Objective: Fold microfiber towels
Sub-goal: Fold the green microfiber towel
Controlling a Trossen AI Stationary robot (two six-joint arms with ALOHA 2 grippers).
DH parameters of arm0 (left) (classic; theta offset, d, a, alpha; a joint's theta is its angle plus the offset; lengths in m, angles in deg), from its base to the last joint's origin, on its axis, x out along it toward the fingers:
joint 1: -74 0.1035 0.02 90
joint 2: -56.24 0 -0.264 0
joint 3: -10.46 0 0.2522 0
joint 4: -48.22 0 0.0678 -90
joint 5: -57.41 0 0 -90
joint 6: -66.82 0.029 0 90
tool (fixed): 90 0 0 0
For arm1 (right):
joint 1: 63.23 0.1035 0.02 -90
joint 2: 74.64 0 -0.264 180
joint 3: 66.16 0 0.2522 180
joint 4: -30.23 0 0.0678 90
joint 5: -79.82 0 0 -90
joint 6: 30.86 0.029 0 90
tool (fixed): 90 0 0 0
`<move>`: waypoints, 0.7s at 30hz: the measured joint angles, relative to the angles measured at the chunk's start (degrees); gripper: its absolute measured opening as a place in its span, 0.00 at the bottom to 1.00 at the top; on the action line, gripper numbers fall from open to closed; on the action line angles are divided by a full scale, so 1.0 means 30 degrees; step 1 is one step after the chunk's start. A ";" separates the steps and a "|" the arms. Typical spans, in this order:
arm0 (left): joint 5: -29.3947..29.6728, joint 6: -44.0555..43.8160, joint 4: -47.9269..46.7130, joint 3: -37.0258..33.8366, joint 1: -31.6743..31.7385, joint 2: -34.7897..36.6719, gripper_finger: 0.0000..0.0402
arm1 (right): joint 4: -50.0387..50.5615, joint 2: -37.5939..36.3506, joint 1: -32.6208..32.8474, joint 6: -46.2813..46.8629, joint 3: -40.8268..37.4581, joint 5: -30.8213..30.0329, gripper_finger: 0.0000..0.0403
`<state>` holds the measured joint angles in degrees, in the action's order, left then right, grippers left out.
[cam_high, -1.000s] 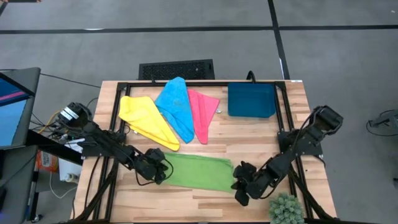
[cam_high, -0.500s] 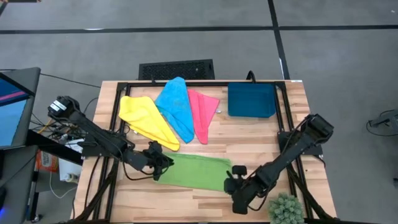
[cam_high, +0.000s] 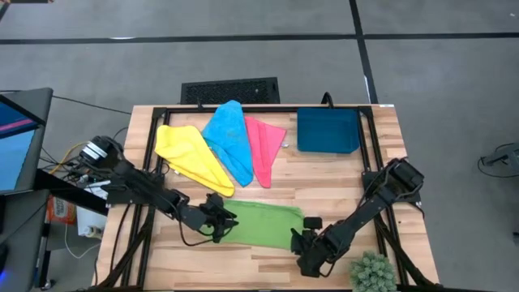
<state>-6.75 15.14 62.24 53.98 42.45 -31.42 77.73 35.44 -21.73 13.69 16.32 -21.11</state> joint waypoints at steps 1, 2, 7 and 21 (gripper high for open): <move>-0.0027 0.0146 -0.0028 0.0396 0.0000 -0.0360 0.34 | -0.0123 0.0121 0.0000 0.0000 0.0021 -0.0043 0.44; -0.0095 0.0441 -0.0024 0.0844 0.0000 -0.0797 0.33 | -0.0152 0.0227 0.0000 0.0000 0.0021 -0.0092 0.43; -0.1246 0.2401 -0.0503 0.3619 0.0226 -0.3074 0.29 | -0.0021 0.0591 -0.0007 -0.0082 0.0028 -0.0248 0.36; -0.3873 0.7602 -0.1983 0.8920 0.1413 -0.7106 0.09 | 0.0209 0.0546 -0.0007 0.0437 0.0021 0.0010 0.15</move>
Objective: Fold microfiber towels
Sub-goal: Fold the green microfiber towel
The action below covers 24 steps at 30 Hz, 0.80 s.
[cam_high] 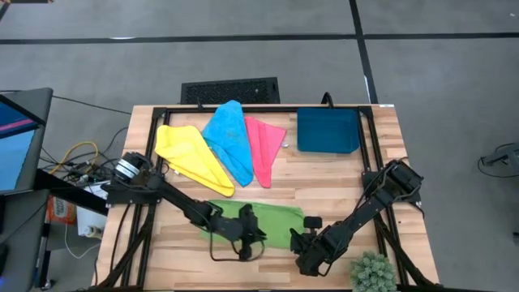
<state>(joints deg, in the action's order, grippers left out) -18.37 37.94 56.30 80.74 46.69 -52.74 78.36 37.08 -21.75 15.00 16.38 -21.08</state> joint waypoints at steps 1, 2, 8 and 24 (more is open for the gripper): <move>-0.0019 0.0459 -0.0280 0.0607 -0.0007 -0.0461 0.07 | -0.0010 0.0000 0.0000 0.0068 -0.0003 -0.0004 0.14; -0.0087 0.0931 -0.0503 0.1269 -0.0007 -0.0996 0.04 | -0.0033 0.0000 -0.0002 0.0087 -0.0007 -0.0002 0.14; -0.0639 0.1542 -0.3468 0.4693 -0.0077 -0.3831 0.02 | -0.0073 0.0000 -0.0124 0.0424 -0.0007 0.0113 0.14; 0.0177 0.1065 -0.5156 0.5915 -0.0097 -0.5247 0.00 | 0.0930 0.0039 0.0041 0.0024 0.1466 -0.0502 0.12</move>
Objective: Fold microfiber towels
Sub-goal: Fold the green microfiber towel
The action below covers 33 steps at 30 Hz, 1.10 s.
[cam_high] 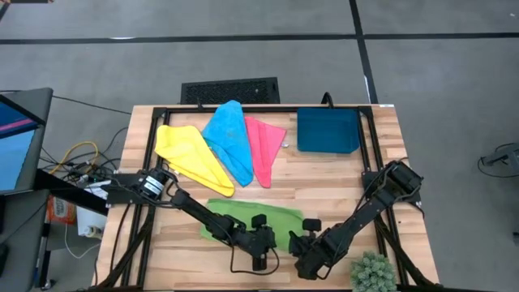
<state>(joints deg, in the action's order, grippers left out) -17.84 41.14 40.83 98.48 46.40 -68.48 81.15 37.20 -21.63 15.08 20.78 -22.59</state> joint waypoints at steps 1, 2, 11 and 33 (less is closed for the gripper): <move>-0.0070 -0.0015 0.0000 0.0000 0.0002 0.0005 0.00 | 0.0158 0.0004 -0.0040 -0.0324 0.0282 -0.0163 0.11; -0.0176 -0.0077 -0.0004 0.0000 0.0002 0.0000 0.00 | 0.0190 0.0004 -0.0120 -0.0695 0.0578 -0.0388 0.10; -0.1083 -0.0335 -0.0867 -0.0069 0.0003 0.0795 0.00 | 0.0185 -0.0003 -0.1342 -0.3533 0.1575 -0.0959 0.03; 0.2121 -0.5658 -0.7309 -0.4049 -0.2222 0.5603 0.00 | -0.4321 -0.0010 -0.2854 -0.8693 0.1615 -0.0827 0.06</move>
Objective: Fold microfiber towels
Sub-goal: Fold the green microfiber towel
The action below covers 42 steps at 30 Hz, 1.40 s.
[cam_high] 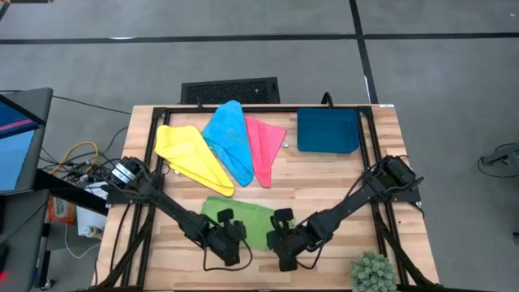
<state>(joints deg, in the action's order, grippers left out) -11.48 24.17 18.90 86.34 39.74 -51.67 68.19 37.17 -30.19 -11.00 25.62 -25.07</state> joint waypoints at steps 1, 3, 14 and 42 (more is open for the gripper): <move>0.0046 -0.0192 0.0506 -0.0278 -0.0026 0.0000 0.00 | -0.0342 0.0000 -0.0027 -0.0259 0.0000 -0.0005 0.06; -0.0115 -0.0373 0.1128 -0.0747 -0.0035 0.0004 0.00 | -0.0810 0.0000 -0.0131 -0.0712 0.0000 0.0011 0.06; -0.0171 -0.0545 0.2373 -0.1903 -0.0042 0.0084 0.00 | -0.2474 0.0000 -0.0859 -0.2370 0.0000 0.1309 0.07; 0.0157 -0.0444 0.2761 -0.2013 0.0176 0.0019 0.00 | -0.4595 0.1671 -0.1312 -0.3869 0.0000 0.3433 0.07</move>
<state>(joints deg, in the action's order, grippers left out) -11.00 22.83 27.18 80.30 40.27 -51.62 54.40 42.18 -34.13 -22.61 25.62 -14.77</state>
